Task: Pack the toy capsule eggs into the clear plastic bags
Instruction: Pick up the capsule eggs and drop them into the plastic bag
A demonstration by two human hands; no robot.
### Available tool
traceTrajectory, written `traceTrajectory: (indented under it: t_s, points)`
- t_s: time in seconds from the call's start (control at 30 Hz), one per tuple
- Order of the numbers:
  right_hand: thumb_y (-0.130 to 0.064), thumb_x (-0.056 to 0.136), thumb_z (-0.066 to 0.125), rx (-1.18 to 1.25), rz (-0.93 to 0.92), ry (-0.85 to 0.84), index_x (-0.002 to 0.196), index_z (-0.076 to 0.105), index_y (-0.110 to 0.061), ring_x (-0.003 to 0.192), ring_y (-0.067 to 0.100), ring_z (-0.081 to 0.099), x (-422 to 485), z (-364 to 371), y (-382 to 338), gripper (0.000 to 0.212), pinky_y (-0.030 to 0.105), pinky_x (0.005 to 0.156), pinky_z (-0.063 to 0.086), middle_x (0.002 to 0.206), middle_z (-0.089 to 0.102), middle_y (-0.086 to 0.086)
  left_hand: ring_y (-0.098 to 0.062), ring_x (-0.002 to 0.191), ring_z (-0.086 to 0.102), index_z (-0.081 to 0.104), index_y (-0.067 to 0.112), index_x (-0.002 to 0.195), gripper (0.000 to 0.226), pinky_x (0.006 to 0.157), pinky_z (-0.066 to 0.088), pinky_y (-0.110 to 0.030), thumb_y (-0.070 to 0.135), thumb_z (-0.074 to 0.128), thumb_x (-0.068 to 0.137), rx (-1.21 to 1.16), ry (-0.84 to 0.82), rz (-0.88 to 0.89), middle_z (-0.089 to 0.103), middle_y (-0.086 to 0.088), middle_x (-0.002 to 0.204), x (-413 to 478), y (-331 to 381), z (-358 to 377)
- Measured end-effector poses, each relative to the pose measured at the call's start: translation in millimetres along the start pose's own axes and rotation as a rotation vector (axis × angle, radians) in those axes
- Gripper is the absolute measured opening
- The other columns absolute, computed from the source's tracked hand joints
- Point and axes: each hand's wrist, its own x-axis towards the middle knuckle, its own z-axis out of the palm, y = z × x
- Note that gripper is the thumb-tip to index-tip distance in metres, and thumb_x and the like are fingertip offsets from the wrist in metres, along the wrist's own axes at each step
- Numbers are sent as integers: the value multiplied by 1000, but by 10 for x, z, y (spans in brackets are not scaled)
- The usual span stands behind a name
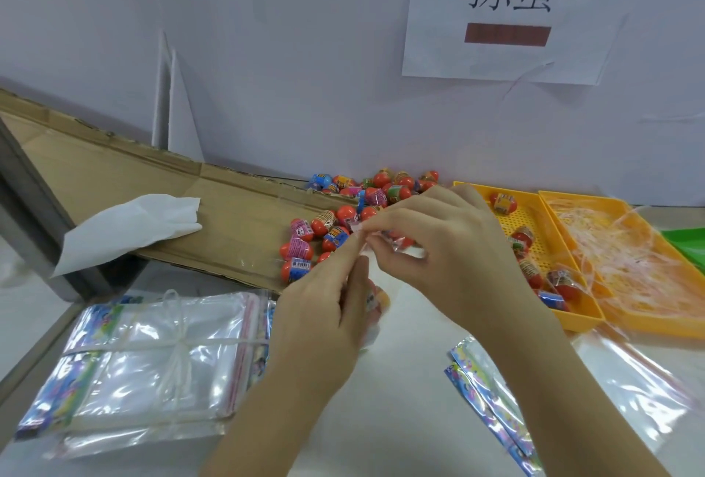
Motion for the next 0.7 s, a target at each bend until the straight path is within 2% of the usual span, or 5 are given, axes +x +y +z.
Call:
traceTrajectory:
  t_s: [0.13,0.23,0.33,0.53,0.7]
  points:
    - [-24,85,65,-57,-8,4,85,77,-20,68,22,62,-2,-30,-19,13,37,67,43,76,72,-5,-13,71,51,67,4,123,35,60,34,-15,16,52,94,247,-11,129,65,3,70,31,39,-70]
    - [-21,85,64,-81,-11,26,77,75,-18,64,23,60,-3,-24,-19,13,37,68,42,70,70,-4,-16,67,64,69,0,118,39,66,40,-17,17,46,91,298,-7,219,76,-9,89,19,40,-89]
    - [-17,82,65,-90,-19,54,71,71,-16,61,23,58,-14,15,9,14,38,68,43,65,67,-3,-24,80,72,68,-1,119,42,73,44,-21,17,43,89,282,-41,245,75,-11,105,22,36,-80]
    - [-17,82,58,-106,-5,165,70,67,-15,60,18,57,-31,51,70,15,36,71,43,65,63,-5,-17,85,59,67,6,122,35,68,46,-28,9,53,91,212,-27,204,76,-6,91,23,-4,-56]
    - [-14,80,61,-127,130,234,70,64,-15,61,18,58,-105,-34,237,11,36,73,39,67,62,-7,7,79,59,70,17,120,28,68,39,1,23,50,100,56,28,49,69,17,81,44,10,-69]
